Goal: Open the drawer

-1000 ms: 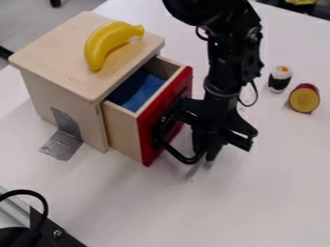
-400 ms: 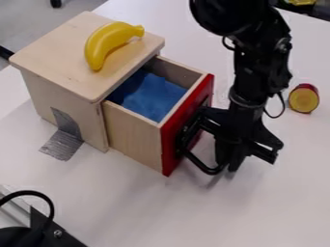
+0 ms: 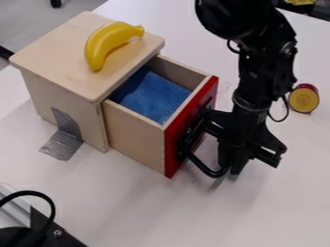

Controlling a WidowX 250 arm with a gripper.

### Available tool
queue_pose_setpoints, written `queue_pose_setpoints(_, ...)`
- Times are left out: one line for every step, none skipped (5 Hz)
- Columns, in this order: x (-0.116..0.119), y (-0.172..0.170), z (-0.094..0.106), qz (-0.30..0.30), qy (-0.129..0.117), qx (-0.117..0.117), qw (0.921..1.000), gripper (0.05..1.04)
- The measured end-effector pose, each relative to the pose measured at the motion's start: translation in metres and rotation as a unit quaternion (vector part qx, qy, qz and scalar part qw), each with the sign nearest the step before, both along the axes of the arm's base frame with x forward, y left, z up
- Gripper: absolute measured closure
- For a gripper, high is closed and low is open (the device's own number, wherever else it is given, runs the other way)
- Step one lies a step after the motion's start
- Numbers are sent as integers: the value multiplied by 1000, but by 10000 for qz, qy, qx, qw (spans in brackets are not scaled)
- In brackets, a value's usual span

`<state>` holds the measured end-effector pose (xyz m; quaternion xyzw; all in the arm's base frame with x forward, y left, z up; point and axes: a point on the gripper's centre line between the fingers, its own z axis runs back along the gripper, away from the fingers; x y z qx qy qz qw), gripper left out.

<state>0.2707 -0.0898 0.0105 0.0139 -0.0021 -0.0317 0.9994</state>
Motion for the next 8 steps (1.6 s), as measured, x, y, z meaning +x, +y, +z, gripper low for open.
queue_pose_setpoints(0,0,0,-5,5,8,10000,959)
queue_pose_setpoints(-2,0,2,2,-54,-32,10000,959)
queue_pose_setpoints(-2,0,2,7,-59,-40,10000,959)
queue_pose_setpoints(-2,-1,7,4,-129,-71,9999,959)
queue_pose_setpoints(-3,-2,8,-3,-131,-89,9999,959)
queue_pose_setpoints(-4,-4,8,-41,-138,-92,9999,959)
queue_pose_setpoints(-4,-6,8,-67,-129,-95,9998,960)
queue_pose_setpoints(-5,-9,8,-120,-142,-101,9998,960)
